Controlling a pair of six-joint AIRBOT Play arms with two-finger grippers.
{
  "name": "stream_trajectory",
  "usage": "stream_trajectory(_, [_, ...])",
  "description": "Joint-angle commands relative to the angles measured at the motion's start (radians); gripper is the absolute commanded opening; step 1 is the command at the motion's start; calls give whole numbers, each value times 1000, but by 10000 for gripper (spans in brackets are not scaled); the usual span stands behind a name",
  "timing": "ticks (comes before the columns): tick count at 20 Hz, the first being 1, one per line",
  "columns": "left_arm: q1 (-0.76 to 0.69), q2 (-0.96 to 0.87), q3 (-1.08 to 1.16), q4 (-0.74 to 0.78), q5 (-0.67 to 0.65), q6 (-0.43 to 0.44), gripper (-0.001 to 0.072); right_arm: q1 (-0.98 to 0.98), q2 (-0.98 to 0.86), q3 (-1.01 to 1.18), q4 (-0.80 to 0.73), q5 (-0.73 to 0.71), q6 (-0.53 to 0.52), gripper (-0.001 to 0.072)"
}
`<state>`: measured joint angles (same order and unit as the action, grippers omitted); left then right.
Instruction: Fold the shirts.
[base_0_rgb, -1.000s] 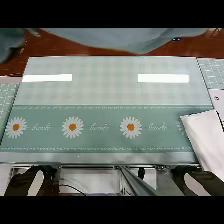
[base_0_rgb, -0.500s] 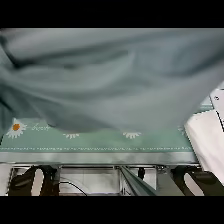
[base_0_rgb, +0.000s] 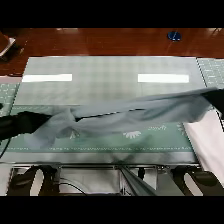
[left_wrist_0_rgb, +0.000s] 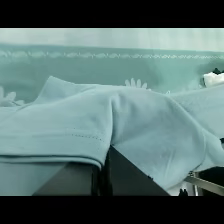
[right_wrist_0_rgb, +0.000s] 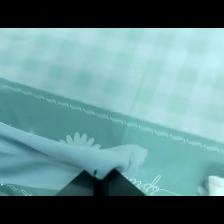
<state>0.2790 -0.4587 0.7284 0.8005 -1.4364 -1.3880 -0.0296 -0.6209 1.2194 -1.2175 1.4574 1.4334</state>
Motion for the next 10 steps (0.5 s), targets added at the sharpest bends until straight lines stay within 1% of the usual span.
stream_trajectory(1, [-70,-171,-145,-123,276,109,18,-1,-131,-130,-5,-181,-15,31])
stream_trajectory(3, [-135,-324,-114,-139,439,150,18,-1,-267,-130,-3,-287,-24,31])
stream_trajectory(5, [-184,-490,-38,-139,539,175,18,-1,-415,-111,18,-366,-24,31])
stream_trajectory(8, [-219,-728,131,-139,562,176,18,-1,-638,-27,47,-456,-24,31])
stream_trajectory(10, [-243,-855,228,-139,558,172,21,-1,-780,58,77,-475,-18,32])
